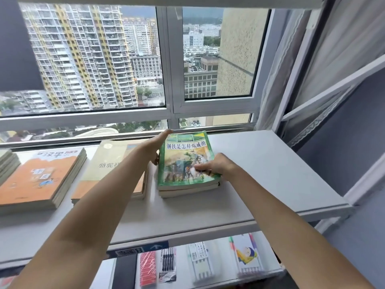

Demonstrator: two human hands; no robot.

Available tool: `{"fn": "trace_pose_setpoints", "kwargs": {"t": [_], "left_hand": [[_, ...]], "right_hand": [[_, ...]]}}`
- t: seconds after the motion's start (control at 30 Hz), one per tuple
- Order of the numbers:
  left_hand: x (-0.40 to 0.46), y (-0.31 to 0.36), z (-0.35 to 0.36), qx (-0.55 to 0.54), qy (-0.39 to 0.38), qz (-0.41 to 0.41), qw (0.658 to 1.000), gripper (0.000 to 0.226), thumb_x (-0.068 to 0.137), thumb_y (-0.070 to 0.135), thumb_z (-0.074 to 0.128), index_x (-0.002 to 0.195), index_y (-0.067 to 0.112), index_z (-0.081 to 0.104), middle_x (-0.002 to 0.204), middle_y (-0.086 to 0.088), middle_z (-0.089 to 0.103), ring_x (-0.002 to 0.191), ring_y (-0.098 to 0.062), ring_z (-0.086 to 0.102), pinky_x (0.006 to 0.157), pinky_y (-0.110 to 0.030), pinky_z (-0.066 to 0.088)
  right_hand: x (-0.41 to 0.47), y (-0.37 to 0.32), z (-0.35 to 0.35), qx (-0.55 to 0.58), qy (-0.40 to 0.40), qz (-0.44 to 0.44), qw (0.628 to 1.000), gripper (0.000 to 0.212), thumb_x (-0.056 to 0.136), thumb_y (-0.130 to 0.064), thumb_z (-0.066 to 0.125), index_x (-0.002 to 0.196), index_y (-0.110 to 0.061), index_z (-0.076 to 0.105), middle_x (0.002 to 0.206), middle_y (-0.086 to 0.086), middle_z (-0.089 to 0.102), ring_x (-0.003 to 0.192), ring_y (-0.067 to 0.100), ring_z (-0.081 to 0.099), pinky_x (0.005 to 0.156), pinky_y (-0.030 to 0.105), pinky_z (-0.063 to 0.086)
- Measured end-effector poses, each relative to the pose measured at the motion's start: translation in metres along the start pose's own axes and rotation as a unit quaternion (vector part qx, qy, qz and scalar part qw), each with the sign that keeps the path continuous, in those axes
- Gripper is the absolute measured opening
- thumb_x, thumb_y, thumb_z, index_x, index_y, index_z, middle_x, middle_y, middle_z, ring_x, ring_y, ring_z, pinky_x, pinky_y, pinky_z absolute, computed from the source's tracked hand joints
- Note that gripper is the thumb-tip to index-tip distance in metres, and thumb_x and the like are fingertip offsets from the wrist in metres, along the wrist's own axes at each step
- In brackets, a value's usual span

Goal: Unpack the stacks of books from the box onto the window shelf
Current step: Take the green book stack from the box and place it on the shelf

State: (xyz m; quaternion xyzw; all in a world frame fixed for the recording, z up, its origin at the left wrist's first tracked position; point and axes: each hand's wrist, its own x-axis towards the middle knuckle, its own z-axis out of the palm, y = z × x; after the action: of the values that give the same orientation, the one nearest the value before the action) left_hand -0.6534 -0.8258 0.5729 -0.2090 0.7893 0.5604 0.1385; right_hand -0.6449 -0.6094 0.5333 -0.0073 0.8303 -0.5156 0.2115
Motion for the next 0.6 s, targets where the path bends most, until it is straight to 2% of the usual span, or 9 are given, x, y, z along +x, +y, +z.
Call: {"fn": "trace_pose_setpoints", "kwargs": {"t": [0.07,0.13,0.2,0.27,0.3,0.33,0.4,0.47,0.6], "left_hand": [[-0.012,0.009,-0.001,0.037,0.026,0.056,0.997,0.076,0.093,0.066,0.037,0.151,0.018,0.029,0.158,-0.016,0.024,0.141,-0.042,0.03,0.113,-0.053,0.028],[-0.025,0.018,0.001,0.09,0.047,0.124,0.987,0.073,0.095,0.063,0.038,0.145,0.011,0.041,0.152,-0.019,0.038,0.135,-0.037,0.041,0.107,-0.045,0.035],[-0.038,0.025,0.007,0.17,0.072,0.165,0.969,0.071,0.094,0.064,0.04,0.127,0.004,0.058,0.138,-0.023,0.052,0.122,-0.035,0.052,0.101,-0.042,0.041],[-0.05,0.03,0.018,0.305,0.119,0.197,0.924,0.062,0.094,0.064,0.039,0.087,0.007,0.062,0.116,-0.024,0.065,0.099,-0.032,0.061,0.086,-0.037,0.047],[-0.055,0.031,0.025,0.364,0.142,0.22,0.894,0.059,0.095,0.062,0.039,0.075,0.009,0.056,0.106,-0.024,0.067,0.089,-0.031,0.062,0.078,-0.036,0.048],[-0.059,0.031,0.033,0.404,0.154,0.244,0.868,0.056,0.095,0.059,0.041,0.074,0.009,0.054,0.1,-0.023,0.067,0.084,-0.031,0.062,0.073,-0.036,0.048],[-0.067,0.029,0.054,0.451,0.137,0.292,0.832,0.052,0.095,0.055,0.046,0.095,0.007,0.065,0.105,-0.018,0.069,0.091,-0.031,0.064,0.074,-0.036,0.05],[-0.081,0.023,0.082,0.475,0.109,0.321,0.812,0.05,0.093,0.052,0.051,0.125,0.014,0.063,0.119,-0.011,0.069,0.107,-0.029,0.064,0.08,-0.033,0.048],[-0.121,0.009,0.145,0.532,0.071,0.375,0.756,0.048,0.092,0.05,0.051,0.133,0.027,0.057,0.13,-0.006,0.064,0.12,-0.027,0.058,0.088,-0.033,0.045]], "right_hand": [[-0.006,-0.001,0.0,0.0,-0.011,0.004,1.0,0.033,0.072,-0.033,0.084,0.065,-0.006,0.065,0.05,-0.007,0.066,0.05,0.003,0.061,0.044,0.009,0.041],[-0.016,0.0,-0.003,-0.001,-0.007,0.003,1.0,0.061,0.075,-0.049,0.076,0.105,0.002,0.065,0.096,0.005,0.072,0.094,0.017,0.062,0.075,0.018,0.046],[-0.031,0.007,-0.007,-0.016,0.027,0.005,0.999,0.081,0.08,-0.057,0.067,0.136,-0.001,0.047,0.135,0.012,0.055,0.117,0.026,0.053,0.095,0.035,0.042],[-0.05,0.018,-0.016,-0.081,0.095,-0.019,0.992,0.077,0.086,-0.054,0.062,0.142,-0.006,0.042,0.144,0.013,0.047,0.127,0.027,0.049,0.099,0.035,0.04],[-0.06,0.025,-0.022,-0.123,0.121,-0.031,0.985,0.071,0.088,-0.052,0.059,0.141,-0.007,0.044,0.144,0.014,0.048,0.129,0.028,0.049,0.1,0.034,0.04],[-0.07,0.031,-0.028,-0.154,0.134,-0.043,0.978,0.064,0.091,-0.049,0.057,0.139,-0.008,0.048,0.143,0.014,0.049,0.129,0.028,0.049,0.101,0.035,0.039],[-0.096,0.046,-0.04,-0.202,0.147,-0.066,0.966,0.052,0.094,-0.045,0.053,0.135,-0.012,0.054,0.14,0.012,0.052,0.13,0.027,0.048,0.106,0.037,0.038],[-0.125,0.065,-0.051,-0.275,0.167,-0.078,0.944,0.047,0.095,-0.044,0.051,0.132,-0.016,0.057,0.139,0.008,0.053,0.132,0.027,0.044,0.108,0.04,0.035],[-0.188,0.104,-0.069,-0.364,0.21,-0.047,0.906,0.048,0.095,-0.047,0.05,0.134,-0.019,0.055,0.142,0.005,0.052,0.133,0.026,0.041,0.108,0.039,0.031]]}}
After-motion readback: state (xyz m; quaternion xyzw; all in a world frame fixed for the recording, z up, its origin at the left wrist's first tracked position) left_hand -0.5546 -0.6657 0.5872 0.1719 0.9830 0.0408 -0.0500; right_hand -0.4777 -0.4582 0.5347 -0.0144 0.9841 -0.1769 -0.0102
